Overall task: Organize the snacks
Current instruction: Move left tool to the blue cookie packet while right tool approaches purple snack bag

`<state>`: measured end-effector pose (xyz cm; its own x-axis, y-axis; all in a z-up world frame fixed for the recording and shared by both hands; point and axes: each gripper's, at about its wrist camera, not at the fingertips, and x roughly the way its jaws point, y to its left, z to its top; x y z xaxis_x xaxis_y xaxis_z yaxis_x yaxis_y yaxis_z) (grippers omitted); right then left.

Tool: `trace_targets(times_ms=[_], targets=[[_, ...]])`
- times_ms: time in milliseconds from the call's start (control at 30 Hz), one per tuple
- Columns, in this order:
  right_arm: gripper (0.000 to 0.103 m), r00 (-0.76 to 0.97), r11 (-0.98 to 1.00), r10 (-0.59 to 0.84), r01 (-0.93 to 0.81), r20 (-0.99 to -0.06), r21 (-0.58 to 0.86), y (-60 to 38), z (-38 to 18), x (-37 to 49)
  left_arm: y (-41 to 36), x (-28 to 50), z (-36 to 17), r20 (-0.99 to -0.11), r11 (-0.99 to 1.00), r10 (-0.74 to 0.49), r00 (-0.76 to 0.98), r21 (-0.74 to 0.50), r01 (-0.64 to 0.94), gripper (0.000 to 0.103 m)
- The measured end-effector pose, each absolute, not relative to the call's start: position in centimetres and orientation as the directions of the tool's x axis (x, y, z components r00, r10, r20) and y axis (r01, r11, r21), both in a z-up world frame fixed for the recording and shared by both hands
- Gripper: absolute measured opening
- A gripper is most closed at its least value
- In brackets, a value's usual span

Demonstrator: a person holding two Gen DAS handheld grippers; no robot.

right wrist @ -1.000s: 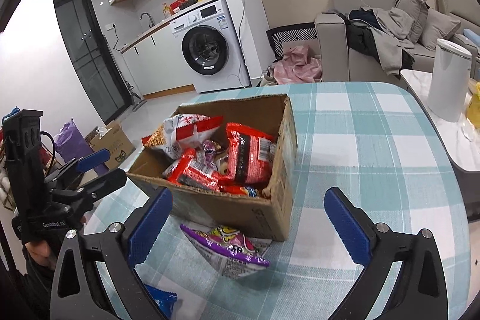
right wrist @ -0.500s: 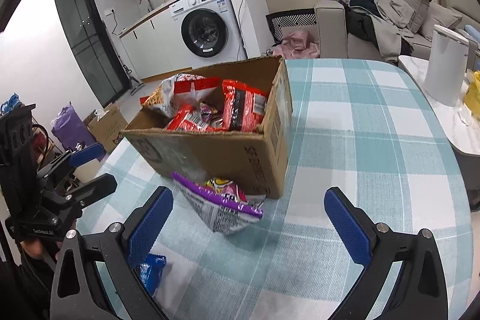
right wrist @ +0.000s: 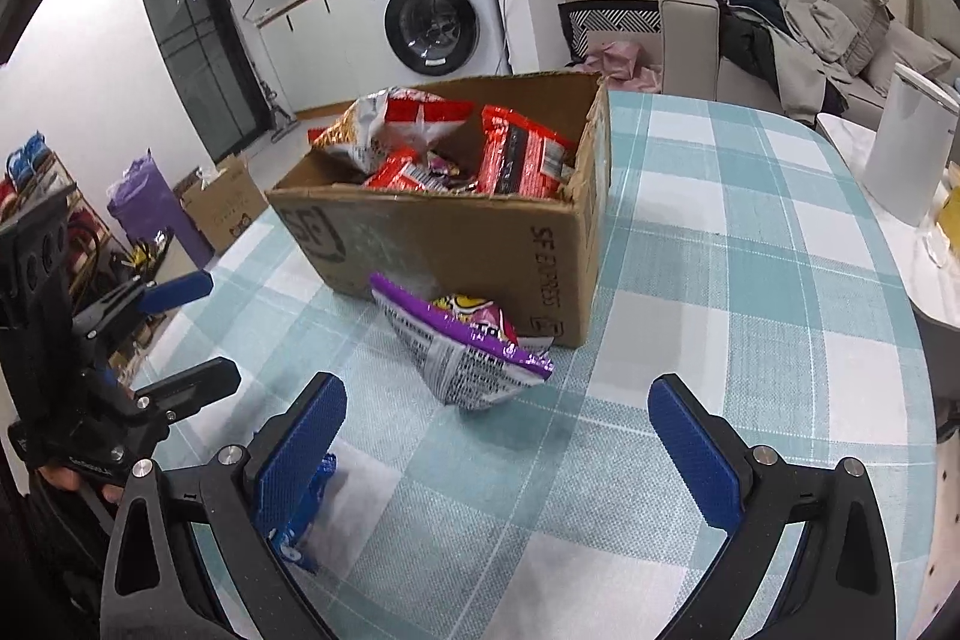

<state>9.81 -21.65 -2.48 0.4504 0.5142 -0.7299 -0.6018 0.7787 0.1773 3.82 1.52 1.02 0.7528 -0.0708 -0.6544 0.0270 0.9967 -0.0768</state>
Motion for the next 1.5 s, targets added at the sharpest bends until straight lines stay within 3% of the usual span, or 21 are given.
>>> trace_targets(times_ms=[667,1233,1400,1500], targets=[[0.103,0.42,0.772,0.493,-0.615,-0.762,0.161,-21.4,-3.4,9.6,-2.2,2.1,-3.3,-0.77,0.963,-0.256,0.585,-0.15,0.224,0.102],[0.103,0.405,0.782,0.484,-0.598,-0.776,0.176,-21.3,-4.6,10.3,-4.4,1.9,-5.2,-0.82,0.949,-0.248,0.516,-0.099,0.299,0.102],[0.103,0.401,0.783,0.483,-0.595,-0.779,0.179,-21.2,-4.8,10.4,-4.6,1.9,-5.2,-0.815,0.953,-0.231,0.531,-0.08,0.291,0.096],[0.103,0.396,0.784,0.481,-0.593,-0.782,0.182,-21.0,-5.0,10.5,-4.5,2.1,-5.2,-0.803,0.956,-0.23,0.549,-0.08,0.283,0.084]])
